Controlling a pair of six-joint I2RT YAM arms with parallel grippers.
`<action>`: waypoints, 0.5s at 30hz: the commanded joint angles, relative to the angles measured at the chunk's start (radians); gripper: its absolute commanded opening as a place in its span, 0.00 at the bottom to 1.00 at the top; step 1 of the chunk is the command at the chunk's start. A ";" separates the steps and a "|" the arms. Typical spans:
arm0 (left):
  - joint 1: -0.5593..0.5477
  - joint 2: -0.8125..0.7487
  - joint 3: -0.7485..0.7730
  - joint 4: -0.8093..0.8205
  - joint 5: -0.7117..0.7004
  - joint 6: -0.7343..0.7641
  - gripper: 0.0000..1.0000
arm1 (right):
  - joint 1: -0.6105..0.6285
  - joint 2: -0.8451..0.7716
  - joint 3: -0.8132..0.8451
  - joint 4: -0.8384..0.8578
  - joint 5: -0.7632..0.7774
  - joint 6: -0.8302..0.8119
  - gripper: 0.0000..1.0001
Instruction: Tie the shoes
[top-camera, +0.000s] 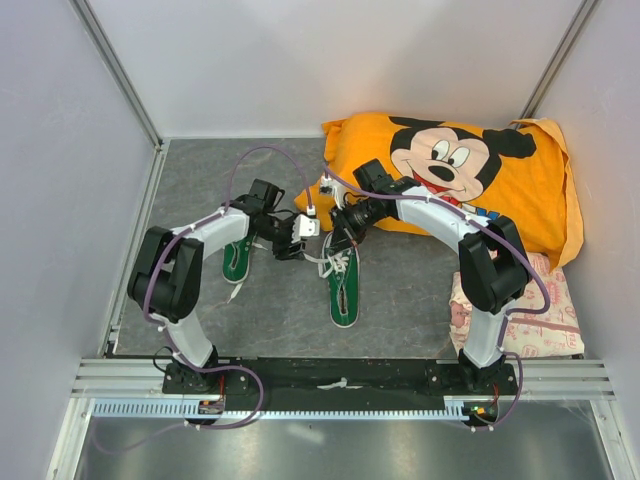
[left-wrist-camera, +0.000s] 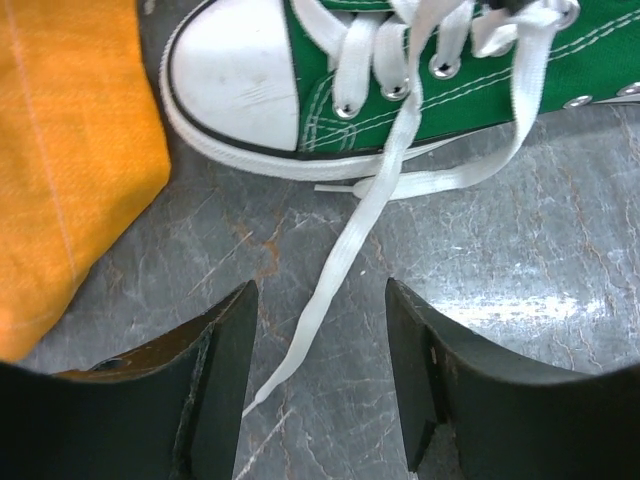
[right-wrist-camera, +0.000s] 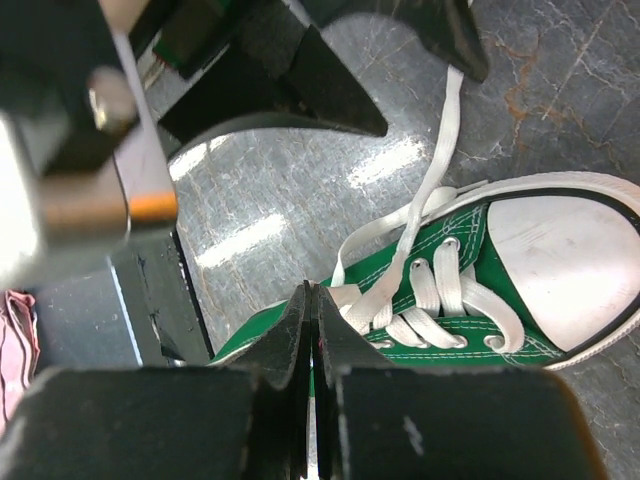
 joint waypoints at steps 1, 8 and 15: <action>-0.028 0.021 0.032 -0.038 0.011 0.095 0.61 | -0.004 -0.022 -0.010 0.040 0.009 0.022 0.00; -0.043 0.092 0.079 -0.075 -0.037 0.118 0.57 | -0.010 -0.018 -0.010 0.049 0.012 0.033 0.00; -0.043 0.130 0.111 -0.199 -0.054 0.209 0.33 | -0.010 -0.010 -0.004 0.052 0.015 0.036 0.00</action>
